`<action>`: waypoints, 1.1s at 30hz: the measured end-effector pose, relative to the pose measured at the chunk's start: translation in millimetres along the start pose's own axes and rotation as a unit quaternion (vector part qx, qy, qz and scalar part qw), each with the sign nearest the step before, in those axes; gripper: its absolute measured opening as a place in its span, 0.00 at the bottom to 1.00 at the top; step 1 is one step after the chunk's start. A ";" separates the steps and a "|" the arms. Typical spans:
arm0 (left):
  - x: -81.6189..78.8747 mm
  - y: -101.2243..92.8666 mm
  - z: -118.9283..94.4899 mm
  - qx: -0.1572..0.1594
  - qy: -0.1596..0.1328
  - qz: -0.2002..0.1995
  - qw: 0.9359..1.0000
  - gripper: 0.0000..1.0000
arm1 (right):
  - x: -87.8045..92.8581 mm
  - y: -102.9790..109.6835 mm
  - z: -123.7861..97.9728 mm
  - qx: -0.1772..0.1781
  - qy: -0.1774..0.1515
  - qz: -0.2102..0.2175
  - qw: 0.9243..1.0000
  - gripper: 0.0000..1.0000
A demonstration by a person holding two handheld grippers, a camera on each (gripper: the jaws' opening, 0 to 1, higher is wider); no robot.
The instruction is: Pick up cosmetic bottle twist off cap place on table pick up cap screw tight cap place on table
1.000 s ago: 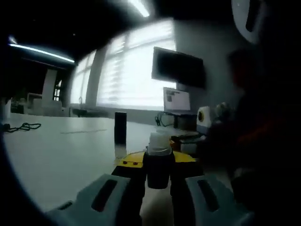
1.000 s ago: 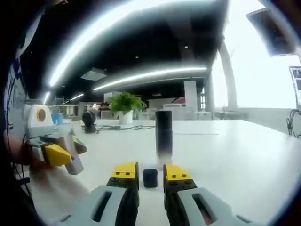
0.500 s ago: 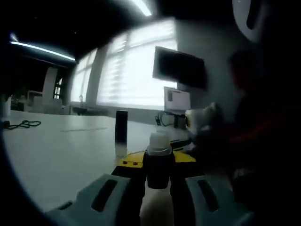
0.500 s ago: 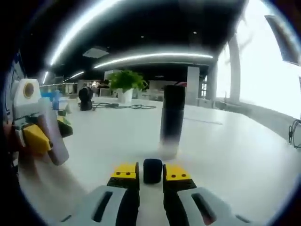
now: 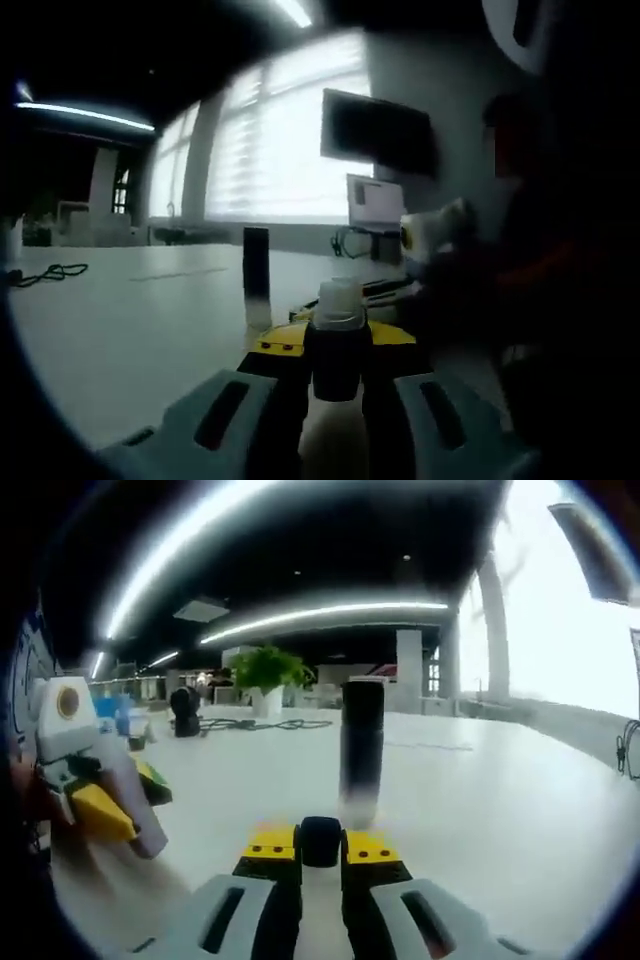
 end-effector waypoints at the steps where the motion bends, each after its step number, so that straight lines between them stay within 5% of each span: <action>1: -0.3 0.1 -0.1 0.000 -0.001 -0.003 1.000 0.09 | -2.0 -0.2 -1.2 0.000 -0.005 0.000 1.000 0.08; 11: -0.4 1.4 -1.0 -0.001 -0.003 -0.010 1.000 0.09 | -29.3 -2.7 -14.1 -0.011 -0.035 0.034 0.999 0.08; 23: 1.7 -1.3 -0.1 0.006 0.007 -0.008 1.000 0.09 | -65.5 21.7 -25.7 -0.132 -0.079 0.035 0.988 0.08; 33: 1.8 -3.8 0.4 0.013 0.009 -0.009 1.000 0.09 | -76.3 47.9 -31.4 -0.249 -0.077 0.017 0.965 0.08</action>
Point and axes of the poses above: the point that each gripper's makers call its tool centre point, and the gripper's own axes: z roughly forward along the fingers, y roughly to its left, x roughly out of its underside, the point moved 8 cm from there along -z, roughly backward along the fingers, and after that the axes turned 4 degrees about -y, right-handed, at the moved point
